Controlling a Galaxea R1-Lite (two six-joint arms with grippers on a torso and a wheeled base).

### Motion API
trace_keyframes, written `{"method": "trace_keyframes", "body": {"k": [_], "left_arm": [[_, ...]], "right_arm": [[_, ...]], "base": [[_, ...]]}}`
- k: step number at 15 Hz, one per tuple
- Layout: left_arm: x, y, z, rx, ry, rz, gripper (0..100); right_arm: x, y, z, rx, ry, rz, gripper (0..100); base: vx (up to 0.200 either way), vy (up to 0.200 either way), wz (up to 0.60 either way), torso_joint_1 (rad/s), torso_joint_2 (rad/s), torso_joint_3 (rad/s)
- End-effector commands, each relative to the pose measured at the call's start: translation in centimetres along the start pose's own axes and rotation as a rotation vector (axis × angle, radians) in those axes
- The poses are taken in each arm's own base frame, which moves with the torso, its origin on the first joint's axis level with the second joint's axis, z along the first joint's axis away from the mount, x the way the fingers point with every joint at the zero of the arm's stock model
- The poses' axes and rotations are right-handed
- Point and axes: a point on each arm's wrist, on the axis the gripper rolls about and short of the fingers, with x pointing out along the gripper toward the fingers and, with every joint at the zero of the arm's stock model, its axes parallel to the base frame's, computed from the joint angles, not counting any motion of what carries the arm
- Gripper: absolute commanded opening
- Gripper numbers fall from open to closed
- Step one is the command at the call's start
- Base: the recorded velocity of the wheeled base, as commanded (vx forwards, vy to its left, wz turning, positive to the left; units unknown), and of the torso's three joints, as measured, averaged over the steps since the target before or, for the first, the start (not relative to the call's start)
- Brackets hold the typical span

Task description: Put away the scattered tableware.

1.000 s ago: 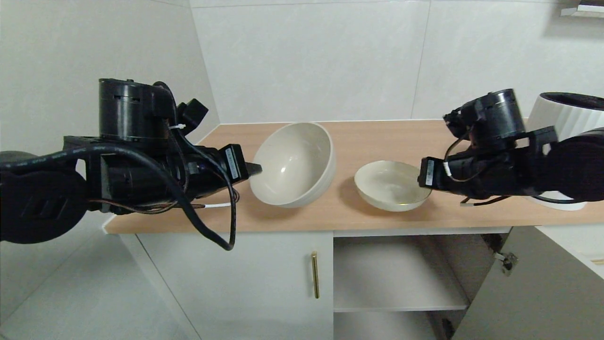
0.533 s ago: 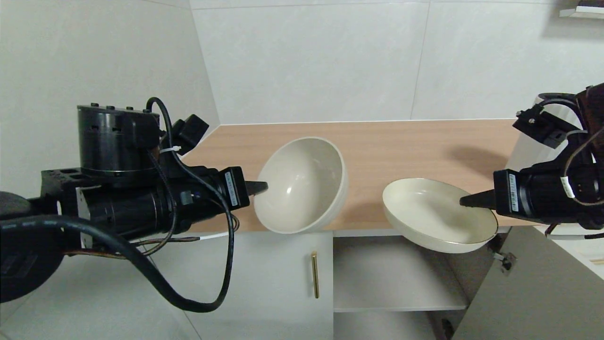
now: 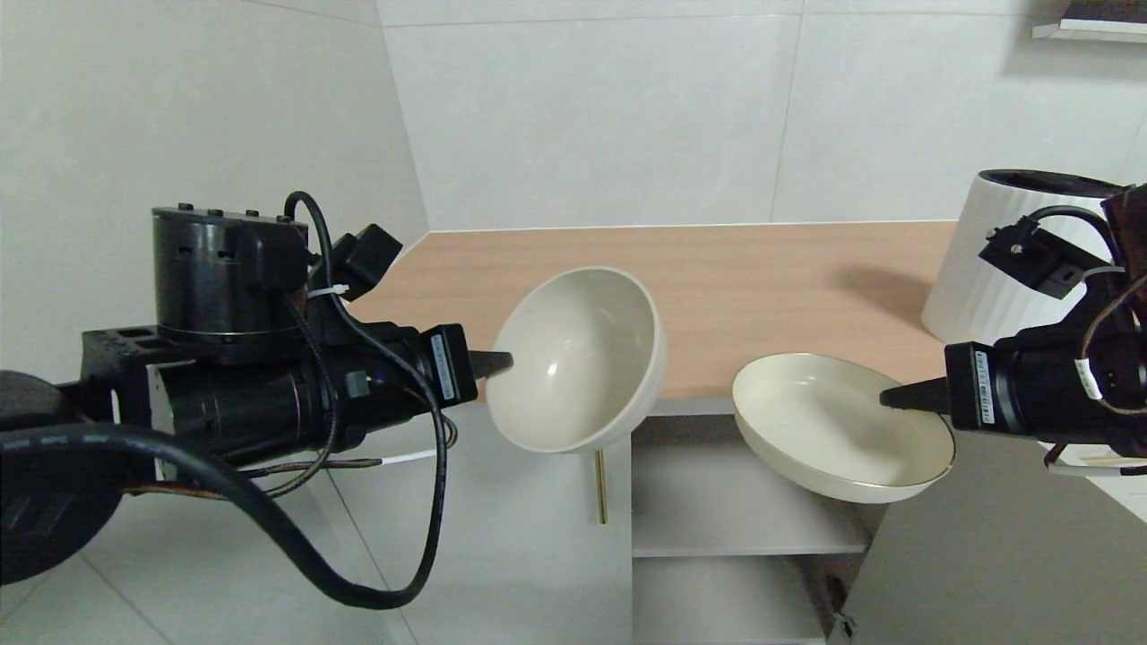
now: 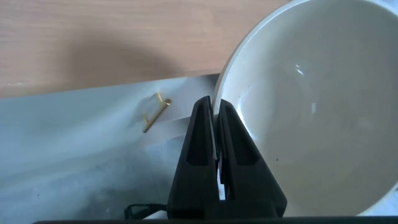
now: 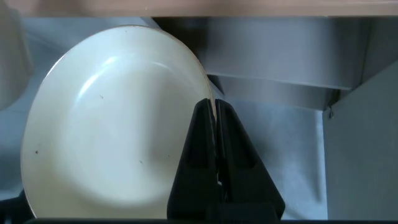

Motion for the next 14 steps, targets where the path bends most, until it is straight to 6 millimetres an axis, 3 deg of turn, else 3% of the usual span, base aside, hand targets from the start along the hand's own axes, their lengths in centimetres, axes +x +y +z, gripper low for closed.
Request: {"method": "trace_keyframes", "body": {"k": [1, 6, 14], "left_arm": [[0.1, 0.0, 0.0, -0.002, 0.003, 0.002, 0], [0.5, 0.2, -0.2, -0.003, 0.012, 0.009, 0], [0.7, 0.3, -0.3, -0.003, 0.016, 0.013, 0]], "right_arm": [[1.0, -0.1, -0.1, 0.001, 0.026, -0.011, 0], [2.2, -0.6, 0.0, 0.014, 0.041, -0.034, 0], [3.0, -0.8, -0.2, 0.010, 0.060, -0.045, 0]], "base": [[0.000, 0.000, 0.00, 0.000, 0.00, 0.000], [0.000, 0.000, 0.00, -0.029, 0.07, 0.049], [0.000, 0.000, 0.00, -0.146, 0.43, 0.289]]}}
